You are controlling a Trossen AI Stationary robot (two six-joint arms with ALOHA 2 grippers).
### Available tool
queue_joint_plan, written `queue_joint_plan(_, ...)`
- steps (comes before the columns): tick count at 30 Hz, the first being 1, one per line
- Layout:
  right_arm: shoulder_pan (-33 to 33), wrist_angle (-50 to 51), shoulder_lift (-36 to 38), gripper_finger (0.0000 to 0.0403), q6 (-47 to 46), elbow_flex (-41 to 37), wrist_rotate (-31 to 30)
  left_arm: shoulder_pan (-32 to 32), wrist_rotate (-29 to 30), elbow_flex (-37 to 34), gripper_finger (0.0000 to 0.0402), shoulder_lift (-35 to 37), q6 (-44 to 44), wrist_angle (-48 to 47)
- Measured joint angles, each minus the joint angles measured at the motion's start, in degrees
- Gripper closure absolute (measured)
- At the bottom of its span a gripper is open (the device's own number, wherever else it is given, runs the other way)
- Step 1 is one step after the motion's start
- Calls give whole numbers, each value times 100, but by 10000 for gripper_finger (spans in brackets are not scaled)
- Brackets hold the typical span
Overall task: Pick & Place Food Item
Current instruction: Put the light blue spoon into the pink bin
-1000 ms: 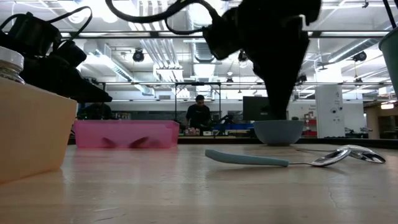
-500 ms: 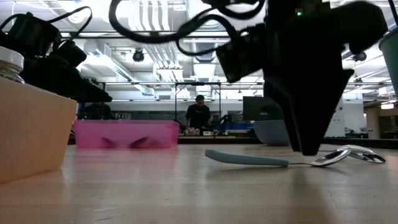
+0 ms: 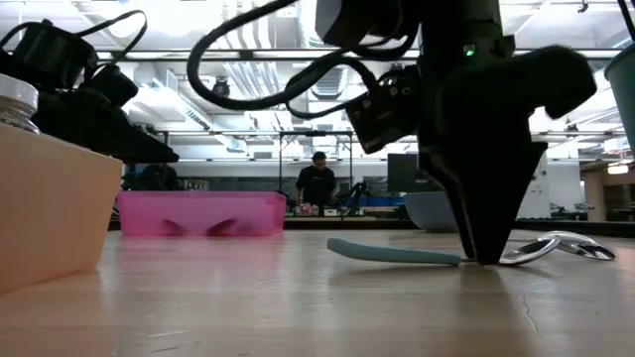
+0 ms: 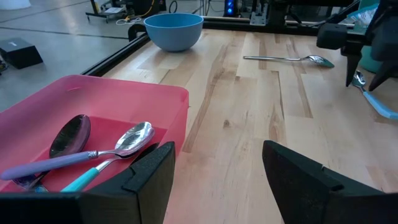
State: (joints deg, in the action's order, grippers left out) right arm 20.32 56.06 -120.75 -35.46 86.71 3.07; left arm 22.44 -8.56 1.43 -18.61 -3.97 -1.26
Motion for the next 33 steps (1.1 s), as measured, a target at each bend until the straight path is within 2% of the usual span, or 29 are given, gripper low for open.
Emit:
queue_joint_plan(7, -79, -387, 45, 241, 204, -323, 165, 1, 0, -1, 158, 0, -2, 0)
queue_joint_plan(15, -133, -418, 52, 241, 304, -348, 413, 0, 0, -1, 158, 0, -2, 0)
queue_joint_plan(20, -99, -428, 43, 242, 215, -351, -19, 1, 2, -2, 158, 0, -2, -1)
queue_joint_plan(27, -48, -444, 37, 243, 25, -357, -103, 2, 0, -2, 158, 0, 0, -1)
queue_joint_plan(30, -44, -442, 35, 259, -40, -357, -109, 2, 0, -2, 158, 0, 0, -1)
queue_joint_plan(33, -46, -436, 35, 293, -50, -360, -111, 0, 0, 0, 158, 0, -2, -1)
